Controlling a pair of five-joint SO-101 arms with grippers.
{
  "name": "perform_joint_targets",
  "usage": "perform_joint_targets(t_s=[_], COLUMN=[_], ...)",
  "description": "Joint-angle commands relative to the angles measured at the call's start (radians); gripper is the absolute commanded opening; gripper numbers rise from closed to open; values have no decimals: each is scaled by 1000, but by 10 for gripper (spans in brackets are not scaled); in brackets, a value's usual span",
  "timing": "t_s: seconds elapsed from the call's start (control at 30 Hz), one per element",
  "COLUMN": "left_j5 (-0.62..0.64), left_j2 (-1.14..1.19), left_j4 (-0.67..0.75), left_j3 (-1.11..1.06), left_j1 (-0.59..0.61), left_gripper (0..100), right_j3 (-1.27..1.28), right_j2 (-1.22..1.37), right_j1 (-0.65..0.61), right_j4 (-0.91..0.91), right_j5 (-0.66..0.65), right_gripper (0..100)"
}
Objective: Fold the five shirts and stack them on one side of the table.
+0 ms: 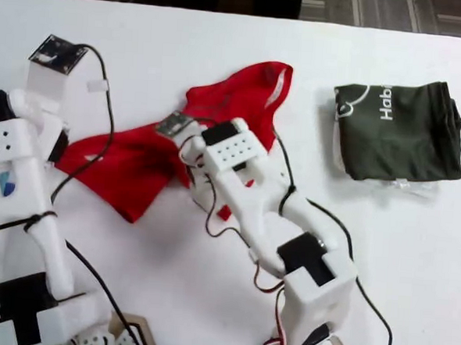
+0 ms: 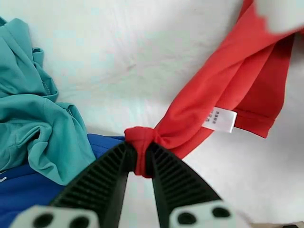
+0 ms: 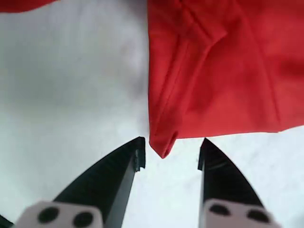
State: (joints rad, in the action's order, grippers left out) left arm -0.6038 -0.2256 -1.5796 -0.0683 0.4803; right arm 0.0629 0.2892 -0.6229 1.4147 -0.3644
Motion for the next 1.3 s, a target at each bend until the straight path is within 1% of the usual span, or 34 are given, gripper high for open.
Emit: perform_joint_targets(t_s=[0.0, 0.13, 0.3, 0.37, 0.57, 0.8, 0.87, 0.97, 1.03, 1.1, 1.27], left_j5=[-5, -5, -5, -5, -5, -5, -5, -5, -5, -5, -5], left_j2=[-44, -44, -44, -44, -44, -44, -44, -44, -44, -44, -44], left_j4=[15, 15, 15, 15, 15, 15, 15, 15, 15, 15, 52], left_j3=[4, 4, 4, 4, 4, 4, 4, 4, -7, -27, -81], left_j1=[-3, -3, -3, -3, -3, -6, -6, -6, -6, -6, -6], left_gripper=[26, 26, 26, 26, 26, 26, 26, 26, 26, 26, 26], right_j3=[-15, 14, 103, 137, 176, 180, 178, 173, 175, 172, 167], right_j2=[-61, -61, -61, -61, -61, -59, -51, -38, -42, -44, -44], right_j1=[5, 8, -61, -65, -30, 2, 2, 2, 2, 2, 2], right_j4=[4, -13, -64, -97, -160, -173, -174, -197, -202, -203, -189], right_j5=[-5, -3, -3, -3, -3, -3, -3, -2, -2, -2, -3], right_gripper=[184, 183, 183, 183, 185, 183, 145, 6, 36, 16, 20])
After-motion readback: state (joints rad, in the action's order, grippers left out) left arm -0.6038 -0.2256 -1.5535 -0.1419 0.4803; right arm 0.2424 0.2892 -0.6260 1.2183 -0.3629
